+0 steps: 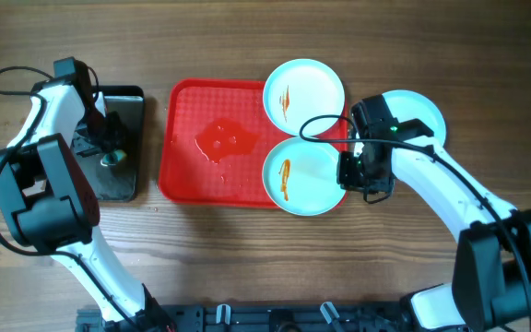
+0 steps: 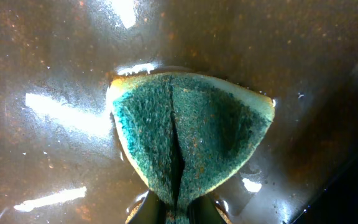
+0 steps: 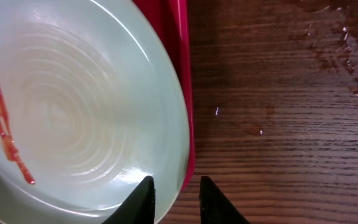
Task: Clean dirty plates on tray and stack at the side
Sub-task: 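Grip the lower-right plate rim with the right gripper and drag it left, then hold the plate on the red tray with the right gripper, then carry the sponge with the left gripper onto the held plate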
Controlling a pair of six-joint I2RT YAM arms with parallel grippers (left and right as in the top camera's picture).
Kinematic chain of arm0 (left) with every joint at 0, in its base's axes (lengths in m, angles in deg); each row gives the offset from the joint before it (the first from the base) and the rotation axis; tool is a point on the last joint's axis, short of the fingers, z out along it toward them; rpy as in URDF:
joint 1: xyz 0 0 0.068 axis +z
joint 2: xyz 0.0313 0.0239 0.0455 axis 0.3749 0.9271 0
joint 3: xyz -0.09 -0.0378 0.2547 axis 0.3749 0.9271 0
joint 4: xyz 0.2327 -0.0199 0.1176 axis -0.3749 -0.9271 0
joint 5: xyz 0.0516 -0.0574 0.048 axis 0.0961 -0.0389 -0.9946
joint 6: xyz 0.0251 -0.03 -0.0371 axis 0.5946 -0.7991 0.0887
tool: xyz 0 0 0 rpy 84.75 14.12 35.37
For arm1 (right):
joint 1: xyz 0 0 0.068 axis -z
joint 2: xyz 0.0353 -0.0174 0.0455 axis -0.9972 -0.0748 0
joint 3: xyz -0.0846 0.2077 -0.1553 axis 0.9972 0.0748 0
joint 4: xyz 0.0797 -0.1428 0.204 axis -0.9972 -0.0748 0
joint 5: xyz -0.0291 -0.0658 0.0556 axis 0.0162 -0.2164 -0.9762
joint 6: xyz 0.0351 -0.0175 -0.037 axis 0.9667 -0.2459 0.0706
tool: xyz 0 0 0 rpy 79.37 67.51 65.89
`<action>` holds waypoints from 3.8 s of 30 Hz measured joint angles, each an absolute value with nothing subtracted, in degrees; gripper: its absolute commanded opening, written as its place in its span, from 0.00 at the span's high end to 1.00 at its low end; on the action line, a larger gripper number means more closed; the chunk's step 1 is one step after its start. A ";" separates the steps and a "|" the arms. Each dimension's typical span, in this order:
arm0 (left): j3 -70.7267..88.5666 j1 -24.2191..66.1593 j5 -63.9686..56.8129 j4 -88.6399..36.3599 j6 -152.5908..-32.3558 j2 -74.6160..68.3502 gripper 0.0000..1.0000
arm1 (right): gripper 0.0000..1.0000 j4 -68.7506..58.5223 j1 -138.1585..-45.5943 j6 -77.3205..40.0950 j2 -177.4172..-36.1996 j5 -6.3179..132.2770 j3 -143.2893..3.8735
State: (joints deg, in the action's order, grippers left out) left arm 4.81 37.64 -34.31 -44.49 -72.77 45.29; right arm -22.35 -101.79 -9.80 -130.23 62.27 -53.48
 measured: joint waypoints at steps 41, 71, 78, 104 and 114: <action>4.81 37.92 -33.17 -43.99 -72.77 45.29 0.96 | 0.73 4.08 -120.83 1.50 -144.09 57.90 -63.86; -4.39 37.94 -31.71 -54.35 -72.77 46.56 0.96 | 0.69 13.02 -120.80 3.64 -149.53 58.47 -63.99; -8.48 37.94 -24.52 -59.83 -70.30 44.26 0.96 | 0.74 11.84 -120.80 0.34 -149.53 58.66 -66.20; -3.67 17.94 -14.72 -57.78 -74.61 41.62 0.96 | 0.96 10.98 -119.95 0.64 -151.17 55.30 -66.24; 7.56 15.43 -17.02 -49.58 -79.30 42.01 0.96 | 0.96 12.73 -118.77 2.68 -151.21 55.17 -66.24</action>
